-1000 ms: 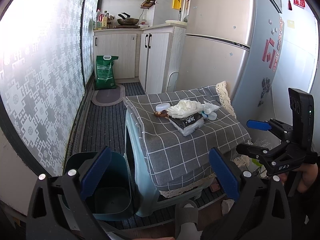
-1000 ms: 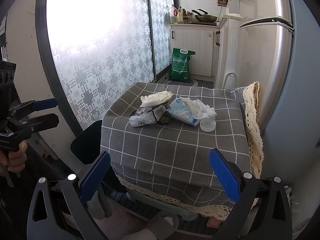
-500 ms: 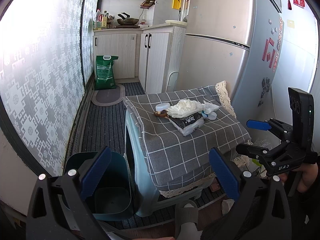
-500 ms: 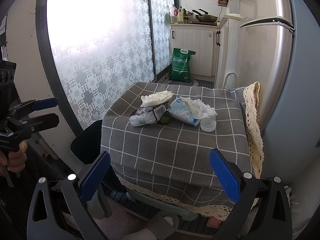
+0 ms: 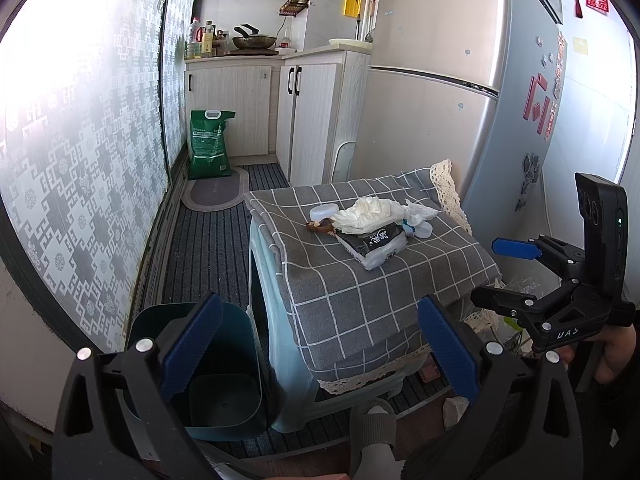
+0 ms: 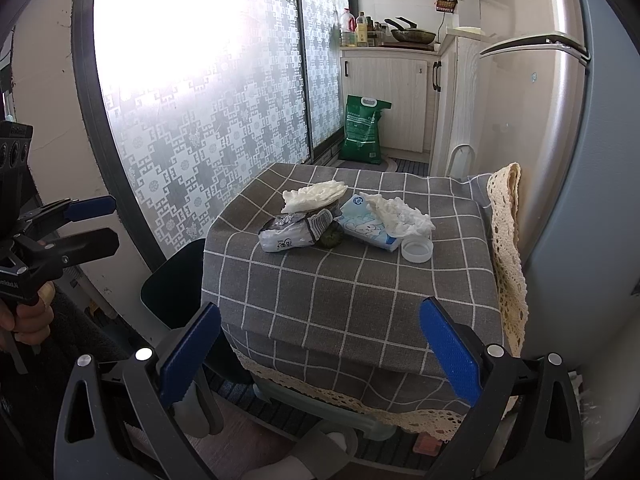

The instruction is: Collect trash

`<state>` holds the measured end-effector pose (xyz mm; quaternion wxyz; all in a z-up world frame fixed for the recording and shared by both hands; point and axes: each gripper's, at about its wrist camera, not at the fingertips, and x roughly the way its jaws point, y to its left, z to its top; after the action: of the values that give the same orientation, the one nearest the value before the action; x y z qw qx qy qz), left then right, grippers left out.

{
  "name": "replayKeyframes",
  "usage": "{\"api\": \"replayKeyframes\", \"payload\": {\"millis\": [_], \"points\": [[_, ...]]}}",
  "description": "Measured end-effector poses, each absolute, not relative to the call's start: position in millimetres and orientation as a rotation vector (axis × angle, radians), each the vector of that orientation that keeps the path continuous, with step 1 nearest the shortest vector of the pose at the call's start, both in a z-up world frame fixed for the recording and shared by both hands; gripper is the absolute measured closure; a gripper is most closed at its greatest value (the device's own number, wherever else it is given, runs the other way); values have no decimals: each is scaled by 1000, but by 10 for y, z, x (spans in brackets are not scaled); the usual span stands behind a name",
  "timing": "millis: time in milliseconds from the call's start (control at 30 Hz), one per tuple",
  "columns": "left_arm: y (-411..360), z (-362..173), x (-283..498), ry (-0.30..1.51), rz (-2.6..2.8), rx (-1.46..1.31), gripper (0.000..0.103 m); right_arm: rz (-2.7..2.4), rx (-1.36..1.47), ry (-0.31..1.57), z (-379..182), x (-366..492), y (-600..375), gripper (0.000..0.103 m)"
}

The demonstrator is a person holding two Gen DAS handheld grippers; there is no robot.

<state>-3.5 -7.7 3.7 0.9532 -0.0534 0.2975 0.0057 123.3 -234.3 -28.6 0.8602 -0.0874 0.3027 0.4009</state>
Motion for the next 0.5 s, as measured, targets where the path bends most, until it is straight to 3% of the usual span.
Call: {"api": "replayKeyframes", "payload": {"millis": [500], "points": [[-68, 29, -10, 614, 8, -112, 3, 848, -195, 634, -286, 1202, -2325, 3]]}}
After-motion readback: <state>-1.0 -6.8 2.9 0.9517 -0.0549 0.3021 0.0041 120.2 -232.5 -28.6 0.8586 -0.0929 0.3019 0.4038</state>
